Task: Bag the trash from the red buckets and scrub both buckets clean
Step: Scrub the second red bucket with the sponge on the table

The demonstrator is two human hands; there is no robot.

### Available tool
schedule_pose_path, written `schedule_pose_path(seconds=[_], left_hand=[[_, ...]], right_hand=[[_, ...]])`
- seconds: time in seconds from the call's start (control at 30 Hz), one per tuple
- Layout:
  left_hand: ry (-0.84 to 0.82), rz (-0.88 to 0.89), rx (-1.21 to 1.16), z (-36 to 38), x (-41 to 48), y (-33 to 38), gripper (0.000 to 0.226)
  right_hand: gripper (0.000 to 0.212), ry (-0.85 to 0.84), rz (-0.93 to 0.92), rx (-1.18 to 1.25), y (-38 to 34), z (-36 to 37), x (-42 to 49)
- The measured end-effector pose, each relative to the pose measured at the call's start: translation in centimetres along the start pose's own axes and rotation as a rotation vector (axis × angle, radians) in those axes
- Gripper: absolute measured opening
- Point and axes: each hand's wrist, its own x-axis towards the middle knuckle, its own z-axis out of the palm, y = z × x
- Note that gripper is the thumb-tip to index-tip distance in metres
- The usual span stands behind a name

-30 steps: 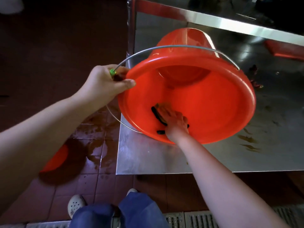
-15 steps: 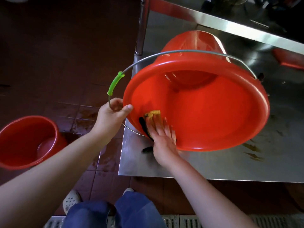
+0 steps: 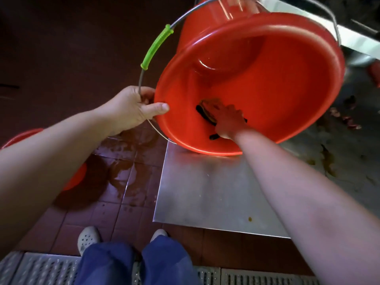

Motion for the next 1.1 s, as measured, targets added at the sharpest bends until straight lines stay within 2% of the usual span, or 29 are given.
schedule_pose_path(seconds=[0.07,0.17,0.23,0.3,0.4,0.5,0.57,0.63,0.73,0.83,0.97,1.1], left_hand=[[0.062,0.004,-0.042,0.1,0.0,-0.4,0.016],[0.28,-0.015,-0.114,0.6,-0.5,-1.7,0.038],[0.441,-0.049,-0.203,1.3,-0.4,-2.0,0.045],[0.514,-0.082,-0.309,2.6,-0.1,-2.0,0.049],[0.441,-0.174,-0.295,5.2,0.6,-2.3,0.051],[0.358,-0.262,-0.29,6.6,1.2,-2.8,0.054],[0.295,-0.239,-0.282,6.6,1.5,-2.6,0.059],[0.233,-0.215,-0.275,6.3,1.7,-2.4,0.063],[0.166,-0.194,-0.298,5.8,2.0,-2.3,0.055],[0.12,-0.206,-0.297,5.4,2.3,-2.6,0.057],[0.107,-0.216,-0.332,5.3,2.7,-3.1,0.062],[0.114,-0.181,-0.315,5.6,3.4,-3.5,0.062]], right_hand=[[0.092,0.01,0.027,-0.011,-0.6,0.4,-0.3],[0.098,0.03,0.088,0.02,-1.4,1.5,-1.6],[0.101,0.023,0.163,0.037,-1.8,2.0,-2.7],[0.099,0.03,0.21,0.047,-2.3,2.6,-4.2],[0.094,0.066,0.225,0.102,-3.2,3.2,-7.3],[0.088,0.1,0.214,0.259,-4.8,4.2,-10.2],[0.088,0.249,0.097,0.371,-6.2,5.3,-11.7],[0.092,0.361,0.015,0.362,-7.0,6.2,-12.0],[0.092,0.313,0.001,0.33,-6.2,6.0,-10.0],[0.088,0.285,0.031,0.359,-3.1,5.5,-6.0],[0.093,0.188,0.199,0.243,2.4,4.7,-0.8],[0.116,0.068,0.296,0.145,4.7,4.5,1.9]])
